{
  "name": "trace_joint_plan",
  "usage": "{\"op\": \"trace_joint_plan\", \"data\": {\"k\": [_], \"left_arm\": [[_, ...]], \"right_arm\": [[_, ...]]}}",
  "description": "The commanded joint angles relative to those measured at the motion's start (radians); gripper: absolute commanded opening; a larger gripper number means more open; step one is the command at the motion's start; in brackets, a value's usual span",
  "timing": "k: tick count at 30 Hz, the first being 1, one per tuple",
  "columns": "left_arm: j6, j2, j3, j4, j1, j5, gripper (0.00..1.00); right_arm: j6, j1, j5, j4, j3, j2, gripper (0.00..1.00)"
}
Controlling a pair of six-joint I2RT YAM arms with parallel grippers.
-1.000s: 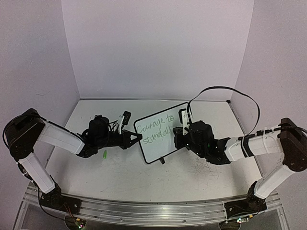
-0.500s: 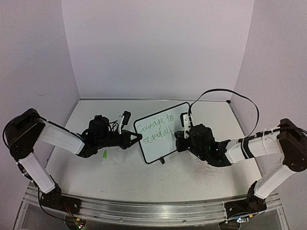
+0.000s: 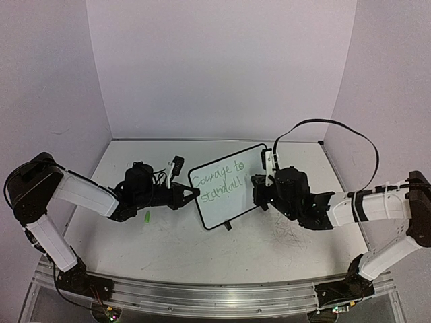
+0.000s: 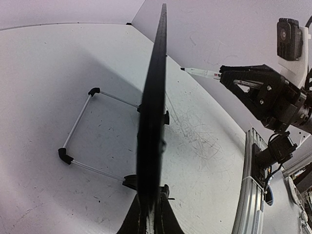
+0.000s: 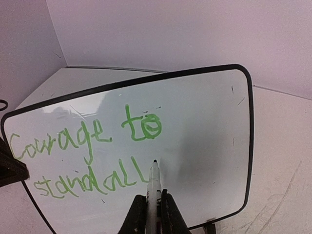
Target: Write a sentence on the whiteboard
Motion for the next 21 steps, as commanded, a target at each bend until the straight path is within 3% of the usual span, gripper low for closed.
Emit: {"op": "trace_joint_plan", "data": {"k": [1,21], "left_arm": [[0.054,-0.007,-0.007,-0.041,0.003,-0.020,0.00],[0.053,-0.025,-0.016,-0.046,0.004,-0.029,0.00]], "right_arm": [[-0.006,-0.010,-0.021,0.015,-0.007,0.018,0.00],[0.017,-0.026,-0.052,0.081,-0.011,0.087,0.00]]}}
